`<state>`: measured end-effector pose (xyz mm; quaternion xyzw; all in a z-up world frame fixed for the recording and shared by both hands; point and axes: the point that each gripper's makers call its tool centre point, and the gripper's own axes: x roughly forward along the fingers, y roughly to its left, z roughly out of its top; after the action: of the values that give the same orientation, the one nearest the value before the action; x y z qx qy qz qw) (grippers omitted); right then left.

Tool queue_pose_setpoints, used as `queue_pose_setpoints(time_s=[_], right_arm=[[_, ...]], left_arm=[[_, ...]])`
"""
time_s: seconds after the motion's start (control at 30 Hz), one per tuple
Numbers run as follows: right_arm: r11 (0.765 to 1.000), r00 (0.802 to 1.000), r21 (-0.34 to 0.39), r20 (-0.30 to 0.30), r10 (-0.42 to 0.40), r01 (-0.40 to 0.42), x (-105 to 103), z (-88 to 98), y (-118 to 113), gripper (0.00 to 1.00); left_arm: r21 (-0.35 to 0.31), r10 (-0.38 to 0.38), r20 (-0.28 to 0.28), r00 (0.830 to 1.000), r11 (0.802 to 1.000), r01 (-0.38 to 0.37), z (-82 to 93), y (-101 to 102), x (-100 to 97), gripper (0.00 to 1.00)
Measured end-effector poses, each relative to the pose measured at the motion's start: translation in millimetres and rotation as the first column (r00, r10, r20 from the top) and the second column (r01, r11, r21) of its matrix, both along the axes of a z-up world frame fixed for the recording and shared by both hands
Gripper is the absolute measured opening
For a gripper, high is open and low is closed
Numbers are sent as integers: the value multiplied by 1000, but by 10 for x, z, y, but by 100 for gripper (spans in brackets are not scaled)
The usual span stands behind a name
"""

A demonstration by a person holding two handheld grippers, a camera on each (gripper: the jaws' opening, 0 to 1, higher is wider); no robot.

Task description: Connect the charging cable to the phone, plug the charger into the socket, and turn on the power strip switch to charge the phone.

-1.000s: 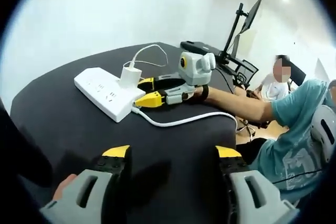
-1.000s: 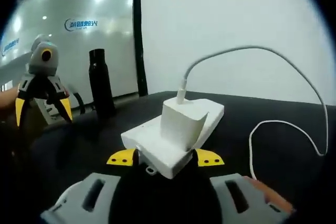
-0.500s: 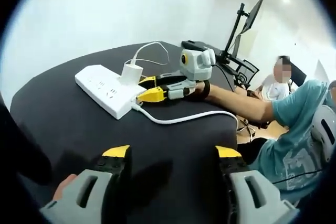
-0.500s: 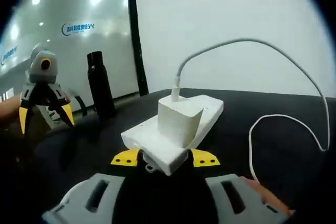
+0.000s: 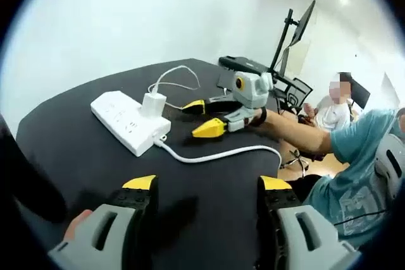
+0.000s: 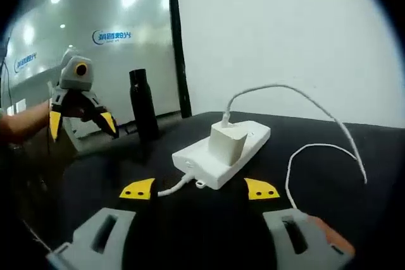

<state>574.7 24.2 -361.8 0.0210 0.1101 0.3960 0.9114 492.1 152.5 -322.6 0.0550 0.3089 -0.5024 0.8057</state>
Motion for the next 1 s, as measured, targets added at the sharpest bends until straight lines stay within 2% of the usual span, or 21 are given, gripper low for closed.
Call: queue_pose_setpoints(time_s=[0.07,0.13,0.2,0.3,0.37,0.47,0.63,0.77,0.87,1.0], right_arm=[[1000,1000,10,-4,11,-11,-106,88,-111,60],[999,999,-2,-1,33,-33,-235,170,-211,67],[998,998,-20,-5,66,-66,-421,240,-281,80],[995,996,-42,-8,91,-91,-588,336,-456,93],[995,997,-59,3,82,-82,-688,421,-622,93],[997,998,-57,20,53,-52,-795,563,-884,93],[998,999,-59,30,-14,16,-957,713,-1343,93],[993,998,-98,30,-57,60,-1063,701,-1683,93],[987,995,-127,27,-91,94,-1148,665,-1991,93],[979,990,-145,28,-137,140,-1274,646,-2323,90]], left_arm=[[31,6,10,1000,999,-7,21,-45,11,60],[30,8,18,1000,1000,-9,84,-111,3,62],[-53,46,4,999,998,-46,229,-235,16,70],[-64,63,13,998,996,-62,304,-308,17,81],[-43,65,30,997,997,-64,304,-338,10,84],[-8,68,49,996,998,-68,267,-403,-41,96],[26,103,64,993,994,-105,230,-452,-124,96],[47,118,89,989,991,-122,243,-480,-187,96],[35,121,98,988,992,-125,258,-540,-239,96],[51,109,112,988,992,-115,210,-617,-342,96]])
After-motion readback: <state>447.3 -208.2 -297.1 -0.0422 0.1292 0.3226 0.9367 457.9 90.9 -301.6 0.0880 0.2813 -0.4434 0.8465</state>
